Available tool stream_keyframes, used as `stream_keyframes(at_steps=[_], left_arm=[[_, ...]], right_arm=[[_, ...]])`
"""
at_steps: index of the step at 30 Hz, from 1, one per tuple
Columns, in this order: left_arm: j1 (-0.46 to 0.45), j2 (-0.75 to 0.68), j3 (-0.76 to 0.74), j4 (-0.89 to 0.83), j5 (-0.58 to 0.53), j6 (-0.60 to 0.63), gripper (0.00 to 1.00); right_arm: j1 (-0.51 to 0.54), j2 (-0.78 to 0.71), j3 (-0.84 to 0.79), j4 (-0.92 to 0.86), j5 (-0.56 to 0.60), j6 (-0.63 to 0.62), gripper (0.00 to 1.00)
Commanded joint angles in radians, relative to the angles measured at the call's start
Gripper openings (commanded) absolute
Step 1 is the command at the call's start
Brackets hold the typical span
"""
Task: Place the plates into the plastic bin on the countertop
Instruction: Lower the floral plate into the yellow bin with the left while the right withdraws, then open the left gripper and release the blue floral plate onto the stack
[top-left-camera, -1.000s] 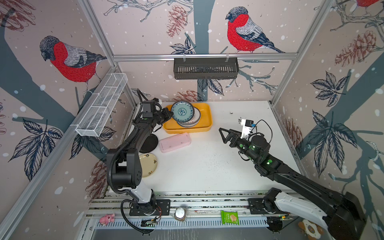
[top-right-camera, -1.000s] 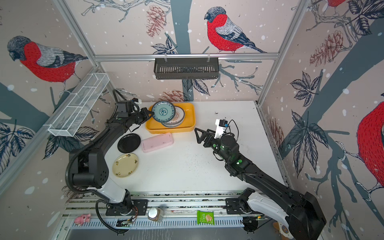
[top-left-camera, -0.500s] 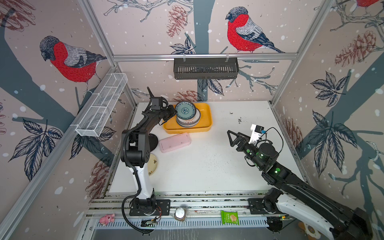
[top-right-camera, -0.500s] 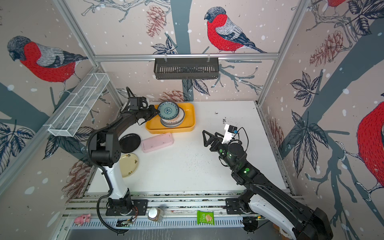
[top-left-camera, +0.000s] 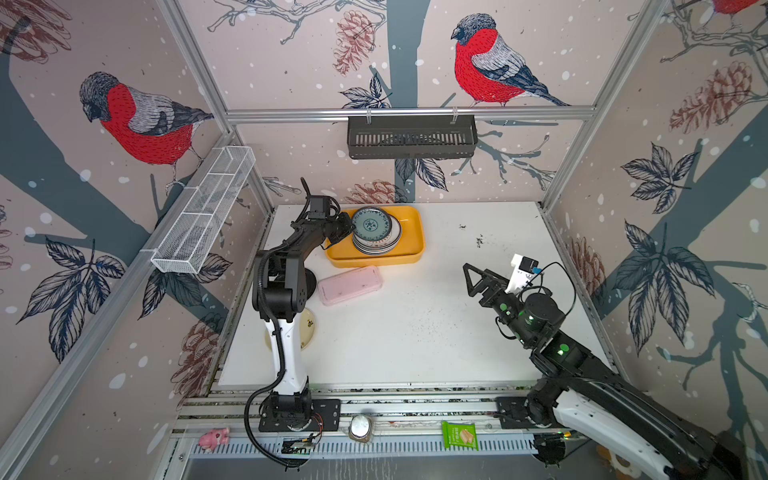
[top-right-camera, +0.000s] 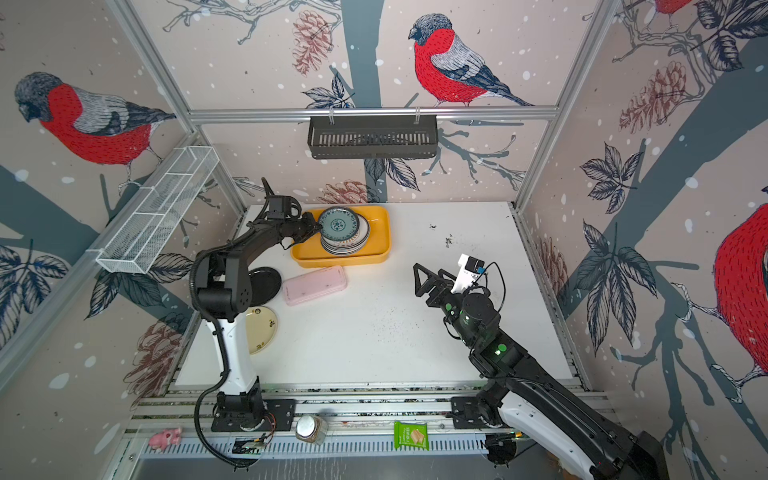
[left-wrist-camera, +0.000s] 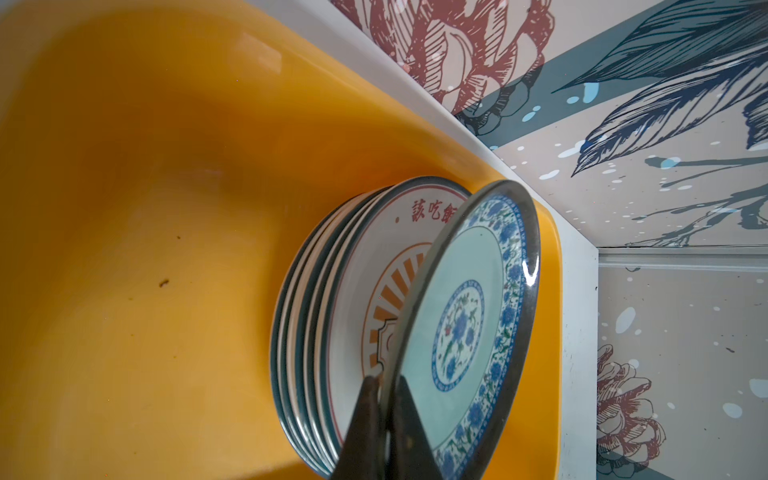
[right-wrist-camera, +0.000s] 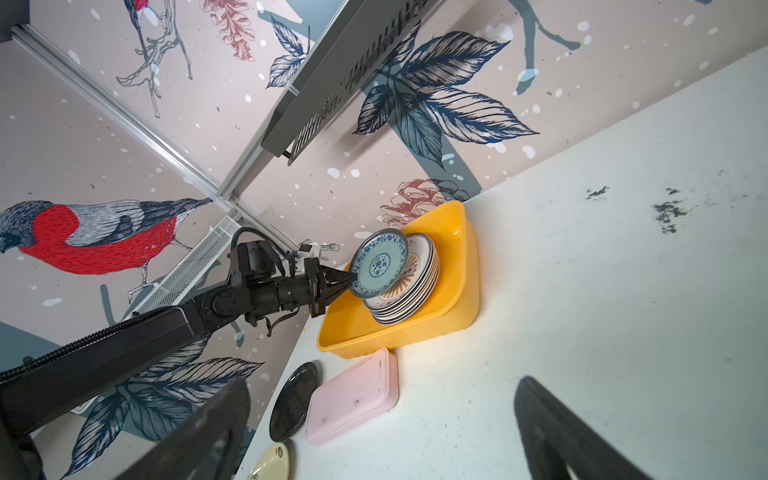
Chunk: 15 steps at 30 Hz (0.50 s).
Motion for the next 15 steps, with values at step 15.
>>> stream_keyframes(at_steps=[15], left_arm=[[-0.017, 0.034, 0.026, 0.001, -0.031, -0.010, 0.10]], right_arm=[[-0.003, -0.106, -0.030, -0.092, 0.148, 0.056, 1.00]])
